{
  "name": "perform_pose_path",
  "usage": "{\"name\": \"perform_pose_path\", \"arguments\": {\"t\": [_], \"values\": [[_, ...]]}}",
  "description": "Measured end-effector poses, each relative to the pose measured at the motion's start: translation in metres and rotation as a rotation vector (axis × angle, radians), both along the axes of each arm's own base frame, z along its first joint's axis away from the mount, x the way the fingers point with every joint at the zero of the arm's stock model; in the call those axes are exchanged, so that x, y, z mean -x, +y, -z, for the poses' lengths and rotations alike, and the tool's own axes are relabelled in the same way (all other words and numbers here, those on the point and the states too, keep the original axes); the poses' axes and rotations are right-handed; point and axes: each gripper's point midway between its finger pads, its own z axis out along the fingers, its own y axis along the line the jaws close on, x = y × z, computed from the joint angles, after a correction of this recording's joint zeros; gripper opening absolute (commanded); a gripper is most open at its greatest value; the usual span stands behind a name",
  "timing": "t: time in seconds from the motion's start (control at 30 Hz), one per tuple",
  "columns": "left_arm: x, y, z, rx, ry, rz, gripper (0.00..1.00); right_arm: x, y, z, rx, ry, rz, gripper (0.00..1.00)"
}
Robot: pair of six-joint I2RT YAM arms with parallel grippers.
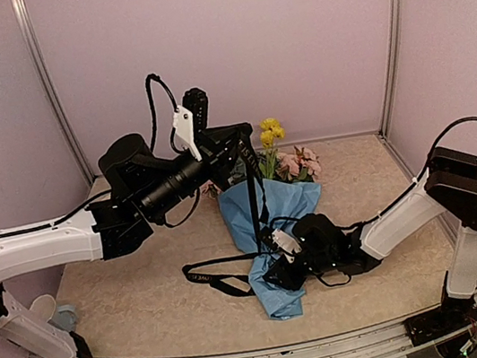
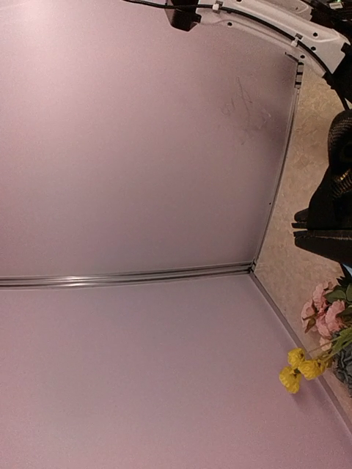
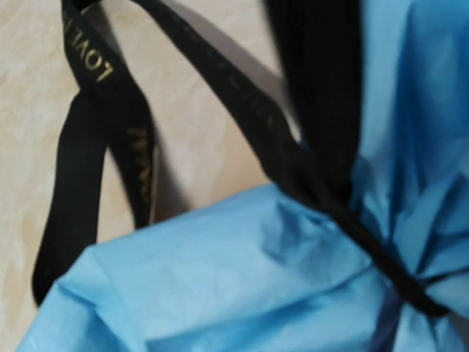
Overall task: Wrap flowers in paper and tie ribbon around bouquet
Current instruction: Pass from the left arm to the right
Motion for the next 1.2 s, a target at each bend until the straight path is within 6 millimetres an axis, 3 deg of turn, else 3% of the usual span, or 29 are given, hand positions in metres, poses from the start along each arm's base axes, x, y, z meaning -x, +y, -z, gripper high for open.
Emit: {"name": "perform_pose_path", "arguments": {"t": [0.23, 0.43, 0.5, 0.67, 0.83, 0.93, 1.03, 1.2], "values": [[0.011, -0.006, 0.004, -0.034, -0.012, 0.018, 0.00, -0.003, 0.004, 0.002, -0.018, -0.001, 0.010, 0.36], [0.004, 0.000, 0.003, -0.024, -0.012, 0.000, 0.00, 0.008, 0.006, -0.018, -0.021, -0.002, -0.049, 0.47], [0.001, 0.002, 0.002, -0.010, -0.011, -0.007, 0.00, 0.014, 0.009, -0.039, -0.063, -0.018, -0.085, 0.51], [-0.002, 0.005, 0.007, -0.005, -0.001, -0.012, 0.00, 0.033, 0.021, -0.127, -0.289, -0.131, -0.218, 0.56], [-0.001, 0.005, 0.009, -0.002, 0.005, 0.002, 0.00, 0.046, 0.018, -0.161, -0.371, -0.159, -0.307, 0.65], [0.001, 0.004, 0.012, -0.006, 0.009, 0.012, 0.00, 0.029, -0.002, -0.188, -0.415, -0.206, -0.258, 0.81], [0.003, 0.003, 0.014, -0.010, 0.008, 0.025, 0.00, 0.001, -0.025, -0.228, -0.450, -0.331, -0.147, 0.88], [0.005, 0.002, 0.013, -0.010, 0.005, 0.036, 0.00, -0.015, -0.019, -0.281, -0.462, -0.488, -0.146, 0.88]]}}
